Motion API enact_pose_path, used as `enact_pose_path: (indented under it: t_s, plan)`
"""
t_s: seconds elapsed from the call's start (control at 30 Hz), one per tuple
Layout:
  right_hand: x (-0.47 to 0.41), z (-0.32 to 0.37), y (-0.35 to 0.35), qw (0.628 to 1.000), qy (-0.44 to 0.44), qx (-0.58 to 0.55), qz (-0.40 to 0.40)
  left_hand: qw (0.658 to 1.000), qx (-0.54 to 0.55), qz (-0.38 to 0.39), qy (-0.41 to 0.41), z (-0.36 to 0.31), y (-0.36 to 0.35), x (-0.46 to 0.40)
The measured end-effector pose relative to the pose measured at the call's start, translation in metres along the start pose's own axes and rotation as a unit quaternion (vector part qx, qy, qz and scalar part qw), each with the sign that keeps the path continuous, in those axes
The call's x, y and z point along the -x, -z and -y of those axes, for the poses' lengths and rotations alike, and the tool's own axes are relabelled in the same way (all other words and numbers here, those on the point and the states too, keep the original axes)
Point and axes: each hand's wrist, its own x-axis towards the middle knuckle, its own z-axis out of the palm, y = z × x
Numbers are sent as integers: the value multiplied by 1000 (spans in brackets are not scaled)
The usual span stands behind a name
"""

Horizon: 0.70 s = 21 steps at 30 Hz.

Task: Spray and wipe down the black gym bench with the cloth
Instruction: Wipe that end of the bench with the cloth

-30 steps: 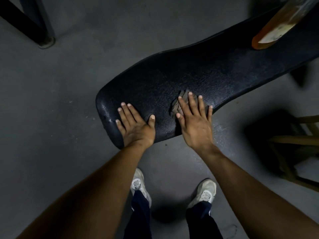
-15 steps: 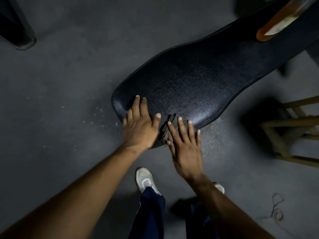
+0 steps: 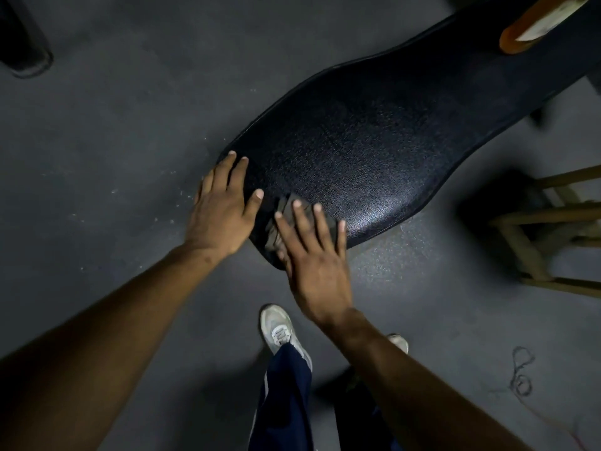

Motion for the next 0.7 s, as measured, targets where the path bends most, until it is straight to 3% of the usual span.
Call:
enact_pose_path:
  t_s: [0.13,0.33,0.47,0.57,0.7]
  plan:
    - [26,-15,-7,997,54,49,1,999,34,17,-21,11,1,1]
    - [24,-42,1,998,1,57,-9,992,121,29,0,25,1,7]
    - [20,-26,-3,997,49,64,-1,980,183,9,76,28,-3,15]
    - [8,-13,-2,990,114,84,6,949,286,63,117,28,-4,20]
    - [-29,16,1,986,132,97,3,872,453,69,170,29,5,14]
